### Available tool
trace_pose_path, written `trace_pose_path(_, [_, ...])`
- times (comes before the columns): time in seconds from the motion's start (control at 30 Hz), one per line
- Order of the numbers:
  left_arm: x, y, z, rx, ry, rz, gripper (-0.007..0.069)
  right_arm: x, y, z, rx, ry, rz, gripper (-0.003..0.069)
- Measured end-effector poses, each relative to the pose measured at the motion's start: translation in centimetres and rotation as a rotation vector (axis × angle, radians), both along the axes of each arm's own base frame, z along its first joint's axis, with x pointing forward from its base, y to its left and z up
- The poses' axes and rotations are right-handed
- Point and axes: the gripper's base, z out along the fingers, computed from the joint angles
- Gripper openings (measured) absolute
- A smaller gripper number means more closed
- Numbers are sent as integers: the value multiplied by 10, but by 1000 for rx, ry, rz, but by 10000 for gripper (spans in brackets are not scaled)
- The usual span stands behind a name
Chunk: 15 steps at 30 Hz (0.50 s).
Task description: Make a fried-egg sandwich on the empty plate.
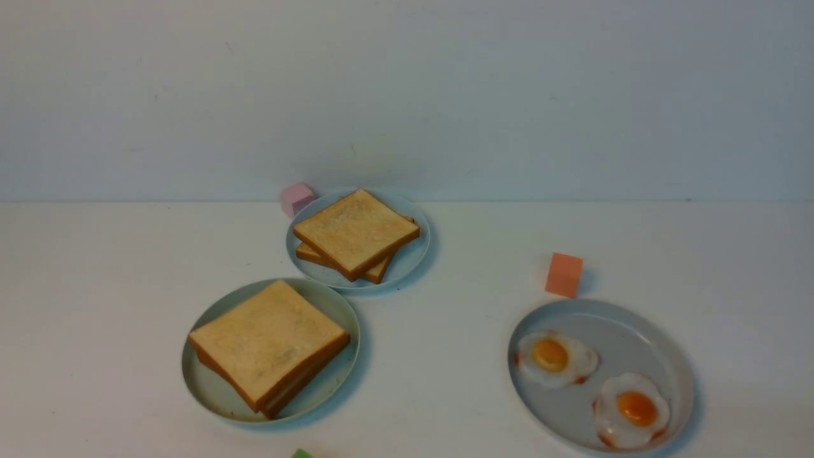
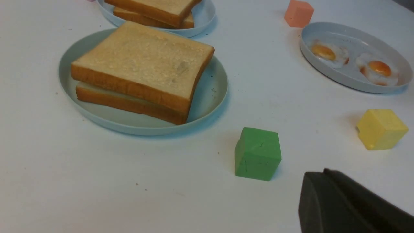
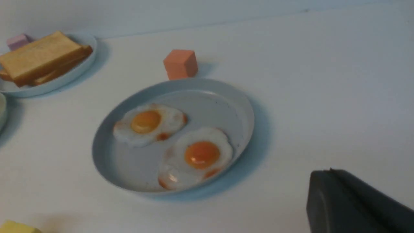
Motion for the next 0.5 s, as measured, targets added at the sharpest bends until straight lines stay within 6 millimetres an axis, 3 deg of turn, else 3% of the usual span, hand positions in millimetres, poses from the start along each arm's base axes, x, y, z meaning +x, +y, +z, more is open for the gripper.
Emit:
trace_pose_path(0.03, [0, 0, 0, 0, 0, 0, -13, -1, 0, -6, -11, 15, 2, -10])
trace_pose_path(0.5, [0, 0, 0, 1, 3, 1, -6, -2, -1, -6, -55, 1, 3, -10])
